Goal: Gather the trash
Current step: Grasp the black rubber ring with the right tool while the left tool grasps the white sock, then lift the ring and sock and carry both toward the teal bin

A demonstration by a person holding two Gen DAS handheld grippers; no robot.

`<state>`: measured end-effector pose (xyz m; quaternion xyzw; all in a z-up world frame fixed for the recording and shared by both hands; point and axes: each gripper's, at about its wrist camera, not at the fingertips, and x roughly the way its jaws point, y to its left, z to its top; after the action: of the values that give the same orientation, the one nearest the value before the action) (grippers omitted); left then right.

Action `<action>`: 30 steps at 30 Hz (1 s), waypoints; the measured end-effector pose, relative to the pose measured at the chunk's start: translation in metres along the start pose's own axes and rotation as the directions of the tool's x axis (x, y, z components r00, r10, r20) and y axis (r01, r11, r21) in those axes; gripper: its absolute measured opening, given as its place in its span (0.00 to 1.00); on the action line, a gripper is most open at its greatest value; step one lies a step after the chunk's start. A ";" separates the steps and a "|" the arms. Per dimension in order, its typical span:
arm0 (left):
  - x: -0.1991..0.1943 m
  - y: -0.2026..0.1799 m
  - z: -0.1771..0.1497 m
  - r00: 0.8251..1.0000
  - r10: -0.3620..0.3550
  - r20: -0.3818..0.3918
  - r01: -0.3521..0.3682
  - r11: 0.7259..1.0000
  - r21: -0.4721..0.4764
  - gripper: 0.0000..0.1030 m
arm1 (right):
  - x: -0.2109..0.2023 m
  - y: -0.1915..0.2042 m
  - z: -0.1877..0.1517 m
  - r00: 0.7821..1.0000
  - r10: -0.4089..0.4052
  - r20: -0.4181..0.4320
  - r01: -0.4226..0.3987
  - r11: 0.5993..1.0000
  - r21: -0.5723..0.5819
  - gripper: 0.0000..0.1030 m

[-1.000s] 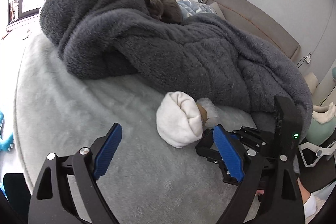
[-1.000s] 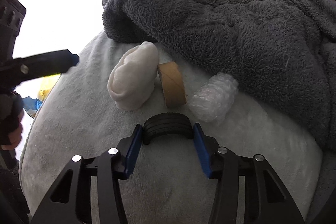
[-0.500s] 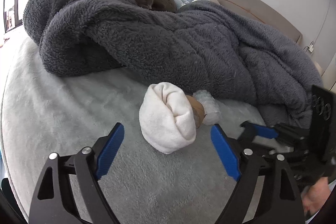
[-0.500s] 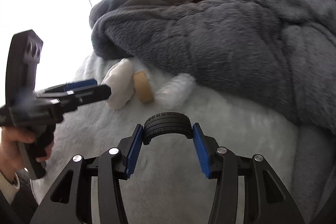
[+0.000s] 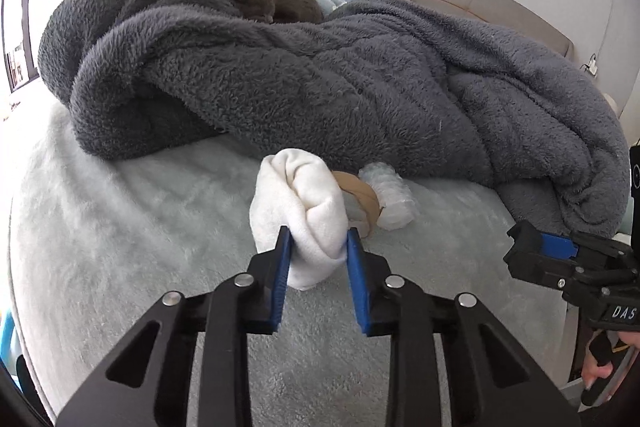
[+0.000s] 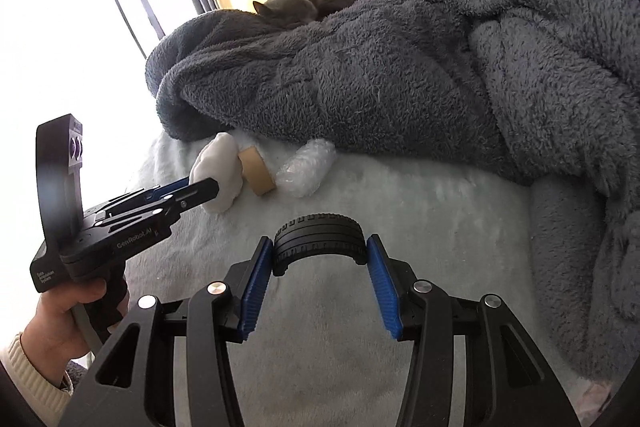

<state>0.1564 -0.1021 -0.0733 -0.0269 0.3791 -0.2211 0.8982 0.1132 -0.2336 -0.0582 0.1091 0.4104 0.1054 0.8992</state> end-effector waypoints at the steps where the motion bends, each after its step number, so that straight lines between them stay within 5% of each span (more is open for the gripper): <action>1: -0.002 -0.001 -0.001 1.000 0.005 0.001 -0.005 1.000 0.009 0.25 | -0.002 -0.001 -0.001 1.000 0.000 0.002 0.000 1.000 0.008 0.47; 19: -0.042 0.006 -0.020 0.999 0.022 -0.024 -0.019 0.994 0.108 0.22 | -0.011 0.055 0.023 0.998 0.039 0.052 -0.036 0.997 -0.066 0.47; 30: -0.071 0.032 -0.034 0.999 0.018 -0.031 -0.016 0.998 0.068 0.22 | 0.004 0.082 0.033 0.995 0.084 0.045 -0.081 0.995 -0.051 0.47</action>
<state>0.1015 -0.0398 -0.0573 0.0105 0.3855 -0.2266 0.8944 0.1324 -0.1581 -0.0166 0.1062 0.3817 0.1500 0.9058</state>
